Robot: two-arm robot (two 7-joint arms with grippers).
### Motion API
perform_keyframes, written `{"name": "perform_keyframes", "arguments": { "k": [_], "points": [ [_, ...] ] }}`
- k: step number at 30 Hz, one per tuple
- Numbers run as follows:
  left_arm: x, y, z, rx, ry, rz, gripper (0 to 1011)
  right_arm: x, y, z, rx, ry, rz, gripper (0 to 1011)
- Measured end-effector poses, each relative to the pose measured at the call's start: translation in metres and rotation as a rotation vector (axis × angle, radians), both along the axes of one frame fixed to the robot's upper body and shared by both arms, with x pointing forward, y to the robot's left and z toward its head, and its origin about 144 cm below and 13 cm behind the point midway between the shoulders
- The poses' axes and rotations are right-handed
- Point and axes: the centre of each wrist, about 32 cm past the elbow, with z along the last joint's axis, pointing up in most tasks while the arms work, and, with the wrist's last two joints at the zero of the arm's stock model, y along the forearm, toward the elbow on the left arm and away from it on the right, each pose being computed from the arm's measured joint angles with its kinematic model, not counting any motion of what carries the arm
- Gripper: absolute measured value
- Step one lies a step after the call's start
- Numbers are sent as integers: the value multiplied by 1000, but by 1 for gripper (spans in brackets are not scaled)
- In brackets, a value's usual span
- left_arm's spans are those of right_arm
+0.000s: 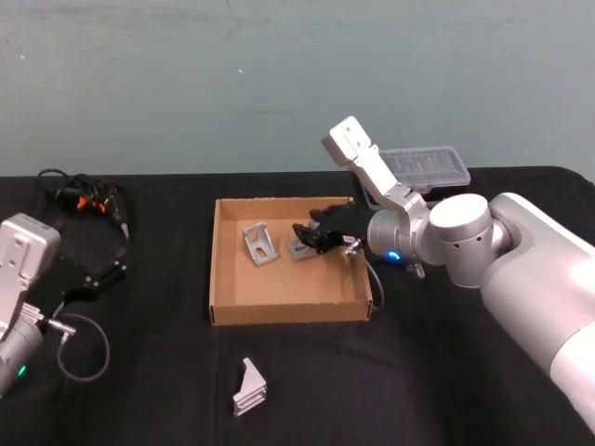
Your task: Use one hand to pick up the angle iron from the table and place it into the box.
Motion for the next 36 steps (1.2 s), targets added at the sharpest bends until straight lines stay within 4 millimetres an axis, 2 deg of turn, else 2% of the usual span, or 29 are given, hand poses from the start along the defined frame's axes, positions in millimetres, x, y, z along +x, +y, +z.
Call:
{"name": "perform_keyframes", "arguments": {
  "k": [9,10,11,15,19,28,36],
  "points": [
    [0,0,0,0,0,0,1000,0,0,0,1,-1,1,640],
    [0,0,0,0,0,0,1000,0,0,0,1,-1,1,748],
    [0,0,0,0,0,0,1000,0,0,0,1,-1,1,781],
    [0,0,0,0,0,0,1000,0,0,0,2,-2,1,893],
    [0,0,0,0,0,0,1000,-10,-6,0,54,-58,52,992],
    [0,0,0,0,0,0,1000,-34,-18,6,119,-152,160,1004],
    [0,0,0,0,0,0,1000,-66,-29,9,152,-127,401,1004]
  ]
}}
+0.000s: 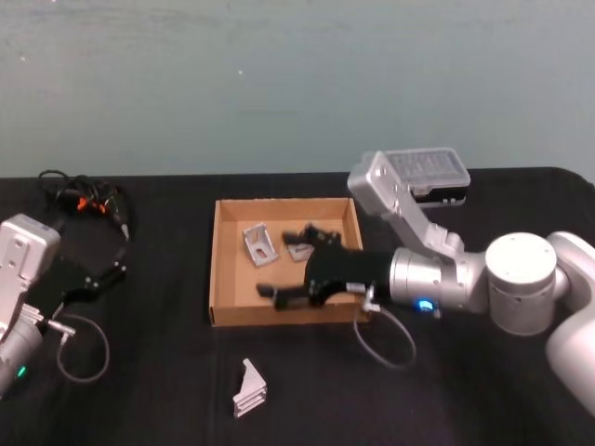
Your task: Use one hand to pick up the angle iron from the table and place it into the box.
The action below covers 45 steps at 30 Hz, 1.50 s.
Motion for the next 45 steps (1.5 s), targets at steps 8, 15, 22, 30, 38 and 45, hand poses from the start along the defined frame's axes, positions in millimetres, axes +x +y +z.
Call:
{"name": "perform_keyframes", "arguments": {
  "k": [8,15,22,30,38,45],
  "points": [
    [0,0,0,0,0,0,1000,-24,0,-8,-32,61,196,1004],
    [0,0,0,0,0,0,1000,-32,5,-17,-55,94,266,1004],
    [0,0,0,0,0,0,1000,-30,12,-24,-76,108,283,1004],
    [0,0,0,0,0,0,1000,-30,21,-28,-119,121,304,1004],
    [0,0,0,0,0,0,1000,-31,28,-31,-132,121,301,1004],
    [0,0,0,0,0,0,1000,-31,31,-33,-130,119,275,1004]
  ]
}}
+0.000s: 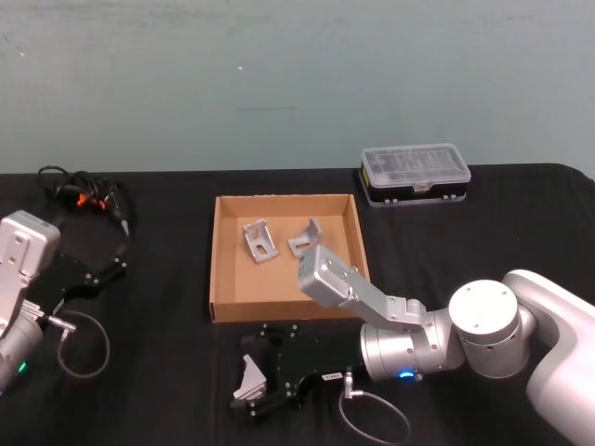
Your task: Use one hand to pick up the angle iron from the table and place it into the box.
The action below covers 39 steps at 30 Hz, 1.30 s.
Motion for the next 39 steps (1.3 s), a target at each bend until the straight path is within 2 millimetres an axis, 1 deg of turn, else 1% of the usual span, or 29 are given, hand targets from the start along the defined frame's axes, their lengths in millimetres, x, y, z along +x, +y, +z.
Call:
{"name": "perform_keyframes", "arguments": {
  "k": [17,33,34,37,39],
  "points": [
    [0,0,0,0,0,0,1000,3,9,-4,-24,27,-3,1004],
    [0,0,0,0,0,0,1000,3,11,-6,-34,36,-6,1002],
    [0,0,0,0,0,0,1000,3,11,-6,-34,36,-6,997],
    [0,0,0,0,0,0,1000,3,11,-6,-34,35,-6,917],
    [0,0,0,0,0,0,1000,3,11,-6,-34,35,-7,888]
  ]
}}
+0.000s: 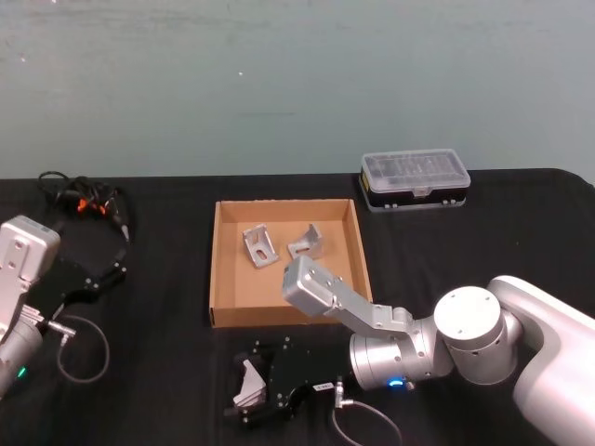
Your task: Use one hand to pick up the angle iron from the table and place it into the box.
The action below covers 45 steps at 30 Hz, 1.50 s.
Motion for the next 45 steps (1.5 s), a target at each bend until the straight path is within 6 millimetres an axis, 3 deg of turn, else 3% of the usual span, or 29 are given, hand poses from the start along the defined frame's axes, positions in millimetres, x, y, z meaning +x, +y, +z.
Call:
{"name": "perform_keyframes", "arguments": {
  "k": [6,30,45],
  "points": [
    [0,0,0,0,0,0,1000,0,0,0,0,0,0,741],
    [0,0,0,0,0,0,1000,0,-2,2,20,-14,-7,739],
    [0,0,0,0,0,0,1000,6,-14,31,160,-72,-138,739]
  ]
}}
